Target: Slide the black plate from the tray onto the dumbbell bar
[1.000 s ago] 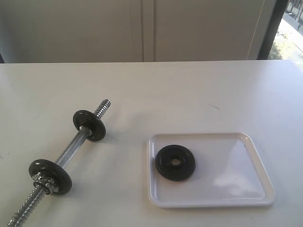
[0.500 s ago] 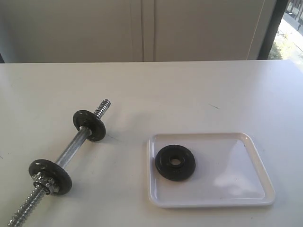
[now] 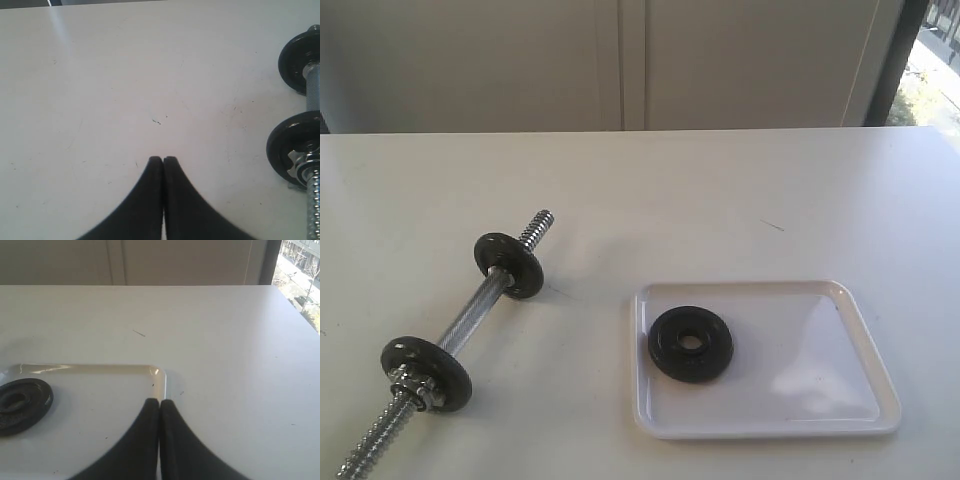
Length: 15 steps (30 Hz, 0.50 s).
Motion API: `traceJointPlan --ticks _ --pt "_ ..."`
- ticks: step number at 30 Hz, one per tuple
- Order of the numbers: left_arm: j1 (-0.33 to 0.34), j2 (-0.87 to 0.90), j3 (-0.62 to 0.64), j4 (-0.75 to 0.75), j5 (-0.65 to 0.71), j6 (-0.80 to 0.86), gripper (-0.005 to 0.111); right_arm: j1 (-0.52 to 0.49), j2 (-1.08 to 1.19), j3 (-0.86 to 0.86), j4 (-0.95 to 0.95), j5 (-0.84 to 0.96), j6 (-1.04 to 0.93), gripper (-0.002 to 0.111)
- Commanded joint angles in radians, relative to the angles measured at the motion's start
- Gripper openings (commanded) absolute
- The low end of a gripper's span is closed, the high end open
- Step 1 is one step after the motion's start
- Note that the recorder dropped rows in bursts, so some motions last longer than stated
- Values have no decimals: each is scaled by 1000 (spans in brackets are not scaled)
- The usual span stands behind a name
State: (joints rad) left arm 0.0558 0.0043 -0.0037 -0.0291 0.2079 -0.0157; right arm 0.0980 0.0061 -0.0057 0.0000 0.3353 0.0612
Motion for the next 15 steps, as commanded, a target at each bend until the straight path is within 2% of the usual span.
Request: traceJointPlan --ticks 1,15 --pt "2 -4 4 -7 -4 -5 0 -8 -6 6 0 -14 3 0" --pt "2 -4 4 -7 -239 -5 0 -8 -6 6 0 -14 3 0"
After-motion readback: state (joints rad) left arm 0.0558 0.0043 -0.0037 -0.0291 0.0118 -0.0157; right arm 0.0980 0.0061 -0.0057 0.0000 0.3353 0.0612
